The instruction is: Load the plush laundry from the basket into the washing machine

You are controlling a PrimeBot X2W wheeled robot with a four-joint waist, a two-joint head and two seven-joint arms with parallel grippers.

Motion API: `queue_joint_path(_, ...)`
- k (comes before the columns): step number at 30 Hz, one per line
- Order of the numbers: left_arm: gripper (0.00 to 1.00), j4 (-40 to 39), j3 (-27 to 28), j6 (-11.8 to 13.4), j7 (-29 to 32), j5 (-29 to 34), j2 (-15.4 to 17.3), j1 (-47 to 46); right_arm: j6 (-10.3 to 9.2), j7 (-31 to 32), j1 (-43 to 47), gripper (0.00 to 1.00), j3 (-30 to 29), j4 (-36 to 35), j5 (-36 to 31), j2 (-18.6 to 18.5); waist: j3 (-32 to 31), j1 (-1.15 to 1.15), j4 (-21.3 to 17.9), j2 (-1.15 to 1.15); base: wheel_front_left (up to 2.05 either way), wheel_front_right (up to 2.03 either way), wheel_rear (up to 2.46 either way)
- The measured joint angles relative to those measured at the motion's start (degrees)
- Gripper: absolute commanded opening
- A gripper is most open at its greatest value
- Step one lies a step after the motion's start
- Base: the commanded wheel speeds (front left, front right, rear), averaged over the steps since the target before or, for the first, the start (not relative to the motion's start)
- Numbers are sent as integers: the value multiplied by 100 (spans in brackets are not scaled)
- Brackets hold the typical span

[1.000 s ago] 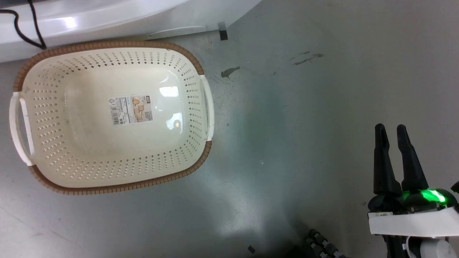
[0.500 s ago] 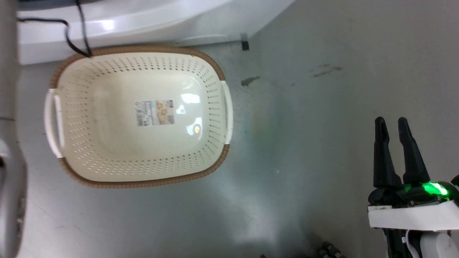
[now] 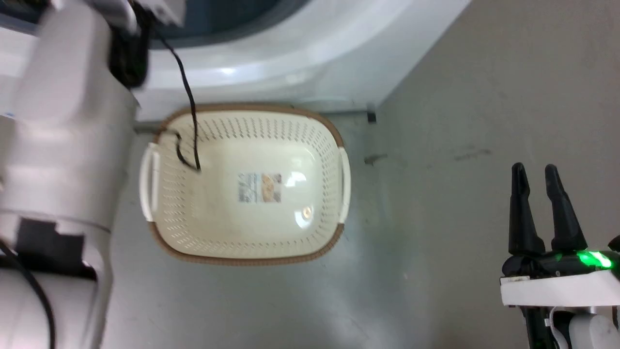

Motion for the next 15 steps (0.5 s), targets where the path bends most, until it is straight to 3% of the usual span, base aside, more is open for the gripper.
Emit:
queue_joint_path(7,100,-172,-43,2,-67,-2,-169,884,0,1,83,100,-38,248,-120,0,-701,-1,255,0,0,0,0)
queue_joint_path(8,100,-318,-63,2,-78,-2,-237,1304,0,0,180,100,-27,348,-203,0,-1021,-1,348,0,0,0,0)
queue_joint_path(15,100,-806,64,60,-78,-2,-238,2320,0,0,439,100,-11,577,-310,0,-1792,-2,513,0,0,0,0)
